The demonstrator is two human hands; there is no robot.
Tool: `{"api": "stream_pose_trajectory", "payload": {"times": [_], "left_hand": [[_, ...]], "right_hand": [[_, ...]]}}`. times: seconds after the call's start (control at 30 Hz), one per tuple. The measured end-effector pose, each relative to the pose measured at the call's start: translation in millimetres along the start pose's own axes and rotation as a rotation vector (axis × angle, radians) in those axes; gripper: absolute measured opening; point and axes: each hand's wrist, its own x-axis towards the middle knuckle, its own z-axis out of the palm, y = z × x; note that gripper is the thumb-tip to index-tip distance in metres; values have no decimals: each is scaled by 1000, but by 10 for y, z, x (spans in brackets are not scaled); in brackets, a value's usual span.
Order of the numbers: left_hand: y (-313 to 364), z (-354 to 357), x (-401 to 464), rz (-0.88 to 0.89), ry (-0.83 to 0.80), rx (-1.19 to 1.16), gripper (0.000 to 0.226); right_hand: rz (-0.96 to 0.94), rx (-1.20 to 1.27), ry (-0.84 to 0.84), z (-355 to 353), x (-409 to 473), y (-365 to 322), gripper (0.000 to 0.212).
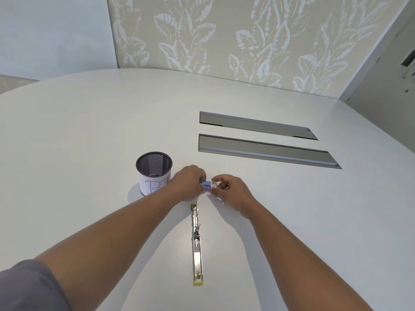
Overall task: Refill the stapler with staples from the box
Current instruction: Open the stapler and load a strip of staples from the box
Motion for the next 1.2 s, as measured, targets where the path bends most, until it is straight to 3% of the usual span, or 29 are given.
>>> {"api": "stream_pose_trajectory", "payload": {"times": [0.1, 0.47, 0.87, 1.2], "left_hand": [[3, 4, 4, -3, -2, -1, 26], [2, 8, 4, -1, 1, 2, 26], [-2, 14, 9, 3, 6, -10, 26], [-4, 13, -3, -1, 13, -26, 26]], "right_hand": [[11, 41, 49, -4, -20, -4, 10], [46, 40, 95, 7, -27, -81, 13], [-52, -390, -16, -88, 77, -281, 4], [-81, -424, -32, -103, 51, -322, 5]]}}
